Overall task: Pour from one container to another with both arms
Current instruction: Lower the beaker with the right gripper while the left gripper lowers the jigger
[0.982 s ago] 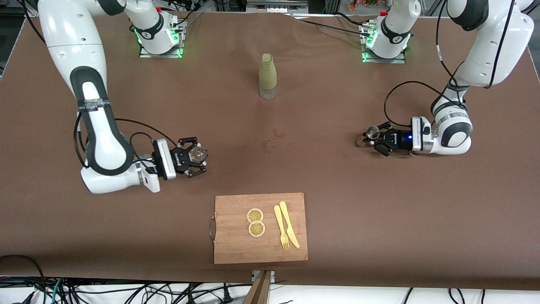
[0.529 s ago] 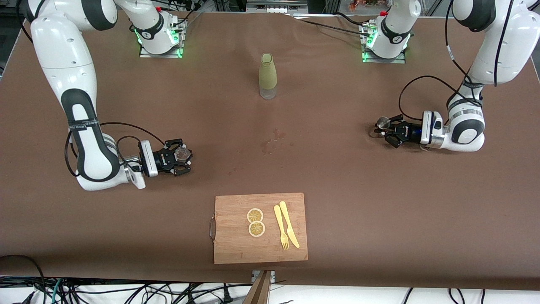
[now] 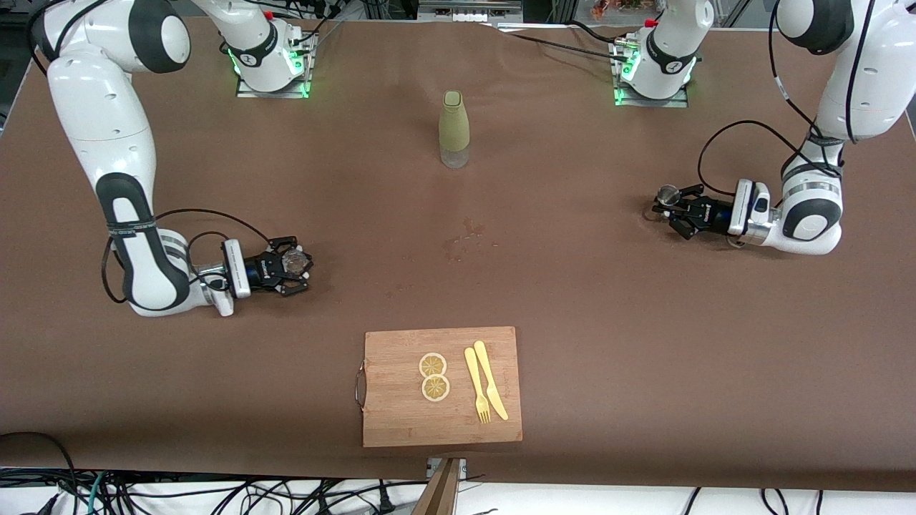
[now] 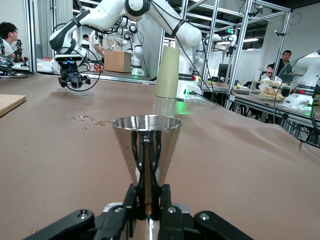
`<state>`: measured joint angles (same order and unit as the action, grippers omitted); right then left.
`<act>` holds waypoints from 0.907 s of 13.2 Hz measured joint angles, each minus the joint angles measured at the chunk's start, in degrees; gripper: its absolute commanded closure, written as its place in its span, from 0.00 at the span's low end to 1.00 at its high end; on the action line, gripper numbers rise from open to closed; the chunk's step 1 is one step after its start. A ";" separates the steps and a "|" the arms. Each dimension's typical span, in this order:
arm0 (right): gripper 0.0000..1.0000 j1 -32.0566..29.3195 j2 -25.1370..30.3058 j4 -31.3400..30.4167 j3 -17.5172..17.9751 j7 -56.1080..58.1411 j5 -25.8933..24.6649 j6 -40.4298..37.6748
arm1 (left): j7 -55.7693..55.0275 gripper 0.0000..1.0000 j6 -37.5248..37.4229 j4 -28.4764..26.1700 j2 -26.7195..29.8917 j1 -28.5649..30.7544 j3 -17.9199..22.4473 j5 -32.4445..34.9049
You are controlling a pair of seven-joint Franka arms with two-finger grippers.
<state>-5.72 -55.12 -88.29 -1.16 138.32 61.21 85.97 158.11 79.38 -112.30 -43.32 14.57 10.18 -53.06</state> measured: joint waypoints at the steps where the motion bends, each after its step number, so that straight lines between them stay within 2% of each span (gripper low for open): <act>1: 1.00 -0.97 -0.05 -0.01 -0.01 0.22 -0.86 -0.39 | 0.00 1.00 -1.11 1.06 -0.02 0.39 0.31 0.01; 4: 1.00 -2.38 -0.97 -0.02 0.00 2.15 -2.07 -0.83 | -0.71 1.00 -2.38 4.33 -0.72 0.88 0.63 -4.33; 12: 1.00 -3.03 -1.36 -0.02 0.00 6.07 -2.81 -0.83 | -3.76 1.00 -0.16 8.10 -6.49 -0.86 0.84 -17.33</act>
<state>-8.76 -56.48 -88.31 -1.16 144.39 58.39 85.14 154.35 79.22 -104.20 -49.81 13.71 11.01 -70.39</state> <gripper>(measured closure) 0.872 0.793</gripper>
